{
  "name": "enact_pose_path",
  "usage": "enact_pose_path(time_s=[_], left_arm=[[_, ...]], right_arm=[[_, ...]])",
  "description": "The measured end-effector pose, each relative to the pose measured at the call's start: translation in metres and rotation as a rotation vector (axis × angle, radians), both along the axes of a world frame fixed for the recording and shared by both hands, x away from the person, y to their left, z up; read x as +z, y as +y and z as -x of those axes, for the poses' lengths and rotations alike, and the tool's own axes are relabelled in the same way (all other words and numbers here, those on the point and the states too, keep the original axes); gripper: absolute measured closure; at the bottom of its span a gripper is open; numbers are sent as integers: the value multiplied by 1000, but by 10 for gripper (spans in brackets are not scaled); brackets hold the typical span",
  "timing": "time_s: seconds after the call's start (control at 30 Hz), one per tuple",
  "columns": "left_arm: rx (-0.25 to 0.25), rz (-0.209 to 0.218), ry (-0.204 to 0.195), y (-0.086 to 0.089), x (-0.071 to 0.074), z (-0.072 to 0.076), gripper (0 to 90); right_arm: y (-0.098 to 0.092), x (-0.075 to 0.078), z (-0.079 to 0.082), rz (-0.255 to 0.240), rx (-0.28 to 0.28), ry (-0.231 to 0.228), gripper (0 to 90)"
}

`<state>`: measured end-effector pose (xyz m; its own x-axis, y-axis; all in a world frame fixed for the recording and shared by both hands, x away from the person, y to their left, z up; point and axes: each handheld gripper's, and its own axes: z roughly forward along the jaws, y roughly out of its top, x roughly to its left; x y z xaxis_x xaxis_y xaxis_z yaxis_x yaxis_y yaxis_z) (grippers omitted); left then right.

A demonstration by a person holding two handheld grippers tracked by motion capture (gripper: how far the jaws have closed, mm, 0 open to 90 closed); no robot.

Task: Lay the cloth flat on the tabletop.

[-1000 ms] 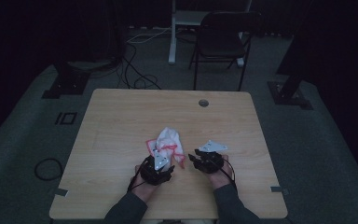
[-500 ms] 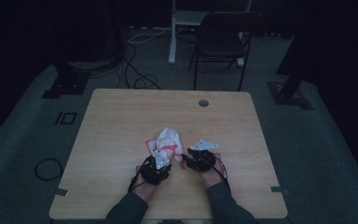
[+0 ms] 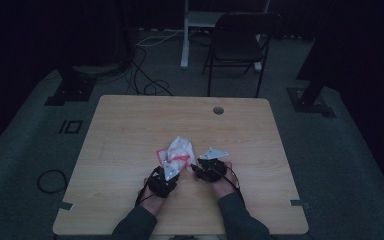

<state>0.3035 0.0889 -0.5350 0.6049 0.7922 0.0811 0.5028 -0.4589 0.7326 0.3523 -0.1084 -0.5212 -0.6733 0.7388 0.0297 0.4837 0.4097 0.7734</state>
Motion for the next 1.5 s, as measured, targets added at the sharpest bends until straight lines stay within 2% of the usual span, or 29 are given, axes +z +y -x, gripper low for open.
enact_pose_path(time_s=[0.13, 0.2, 0.37, 0.43, 0.77, 1.17, 1.5], left_arm=[[2, 1, -3, 1, 0, 1, 878], [11, -1, -3, 7, 0, 2, 879], [29, -3, -5, 15, 0, 3, 880], [35, -6, -6, 19, 0, 3, 881], [80, -28, -9, 38, 1, 3, 881], [135, -42, -6, 59, 3, -2, 882], [146, -44, -2, 66, 3, -5, 882]], right_arm=[[1, -4, -3, 8, 0, 11, 622], [3, -9, -6, 27, 8, 28, 652], [5, -10, -6, 48, 23, 33, 840], [4, -10, -5, 54, 22, 29, 875], [-13, -5, -6, 58, -23, 2, 884], [-43, -2, -12, 48, -82, 0, 885], [-59, -2, -16, 46, -113, 5, 886]])
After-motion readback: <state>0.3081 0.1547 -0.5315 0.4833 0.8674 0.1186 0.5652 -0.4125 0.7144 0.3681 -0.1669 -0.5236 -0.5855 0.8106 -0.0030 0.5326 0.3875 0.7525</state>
